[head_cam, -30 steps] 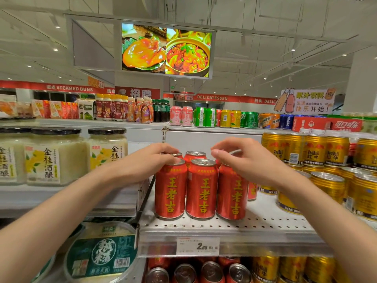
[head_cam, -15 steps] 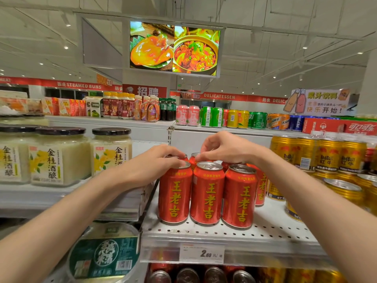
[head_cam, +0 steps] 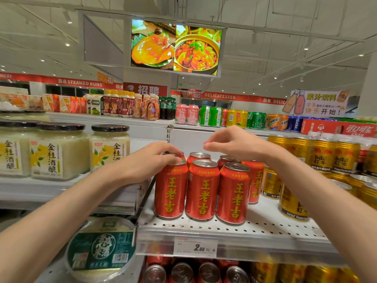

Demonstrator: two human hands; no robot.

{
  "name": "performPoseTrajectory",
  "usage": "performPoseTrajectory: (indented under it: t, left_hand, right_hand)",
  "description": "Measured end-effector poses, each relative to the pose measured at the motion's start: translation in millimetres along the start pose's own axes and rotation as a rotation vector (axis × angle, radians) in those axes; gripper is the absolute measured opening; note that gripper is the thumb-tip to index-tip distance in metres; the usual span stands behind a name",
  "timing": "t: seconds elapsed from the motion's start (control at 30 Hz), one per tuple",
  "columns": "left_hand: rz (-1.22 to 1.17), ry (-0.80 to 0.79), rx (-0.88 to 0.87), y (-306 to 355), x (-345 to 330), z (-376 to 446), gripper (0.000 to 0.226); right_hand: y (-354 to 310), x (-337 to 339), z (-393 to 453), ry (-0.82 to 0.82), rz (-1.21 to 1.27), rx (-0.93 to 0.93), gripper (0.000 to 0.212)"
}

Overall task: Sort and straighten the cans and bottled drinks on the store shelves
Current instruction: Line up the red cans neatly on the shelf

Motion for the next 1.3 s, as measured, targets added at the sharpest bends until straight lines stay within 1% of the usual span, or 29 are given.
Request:
performPoseTrajectory:
  t: [0.13,0.23,0.3,0.47,0.57,0.63,0.73,0.8,0.87,1.0,1.13,1.3]
  left_hand:
    - [0.144,0.041,-0.020,8.3,3.3,-7.2,0.034]
    - [0.273,0.081,-0.018,20.0,3.9,-9.5,0.041]
    - [0.326,0.066,-0.022,28.8,-1.6,-4.3,0.047]
    - [0.374,-0.027,-0.022,47.7,-23.9,17.9,0.053]
    - [0.334,-0.073,0.024,40.3,-29.6,23.0,0.051]
    - [0.309,-0.077,0.037,37.5,-29.9,21.7,0.051]
    - [0.309,-0.068,0.037,40.0,-31.3,20.7,0.052]
    - [0.307,-0.063,0.044,41.3,-31.2,18.9,0.062]
    - [0.311,-0.054,0.049,41.0,-30.3,18.0,0.069]
    - [0.320,-0.047,0.055,41.2,-29.0,16.8,0.068]
    - [0.316,-0.038,0.061,41.8,-29.8,16.4,0.066]
    - [0.307,-0.037,0.042,41.5,-31.4,19.2,0.048]
  right_hand:
    - [1.0,13.9,-28.8,0.003,-0.052,0.006,0.028]
    - [8.1,16.0,-47.9,-0.006,-0.088,-0.026,0.029]
    - [12.4,12.4,-55.0,-0.012,-0.114,-0.050,0.030]
    - [19.9,7.3,-60.0,-0.006,-0.083,-0.073,0.033]
    - [25.0,14.0,-54.6,0.009,-0.069,-0.073,0.037]
    - [30.2,18.7,-46.8,0.013,-0.068,-0.082,0.035]
    - [42.5,17.6,-34.8,-0.069,-0.072,-0.107,0.030]
    - [49.0,13.4,-29.4,-0.143,-0.043,-0.123,0.028]
    - [50.7,12.5,-25.7,-0.170,-0.010,-0.117,0.026]
    - [46.8,12.5,-18.8,-0.124,-0.008,-0.069,0.023]
    - [42.8,8.5,-14.1,-0.078,0.018,-0.060,0.027]
    - [49.1,13.2,-26.0,-0.116,-0.008,-0.110,0.027]
Point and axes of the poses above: each hand's wrist, its own z-axis towards the middle knuckle, its own x-axis out of the back of the hand, y = z × x, the point moved 9 cm from there along z, towards the middle knuckle, and after that the axes turned 4 degrees about x, right-handed, at the moved point
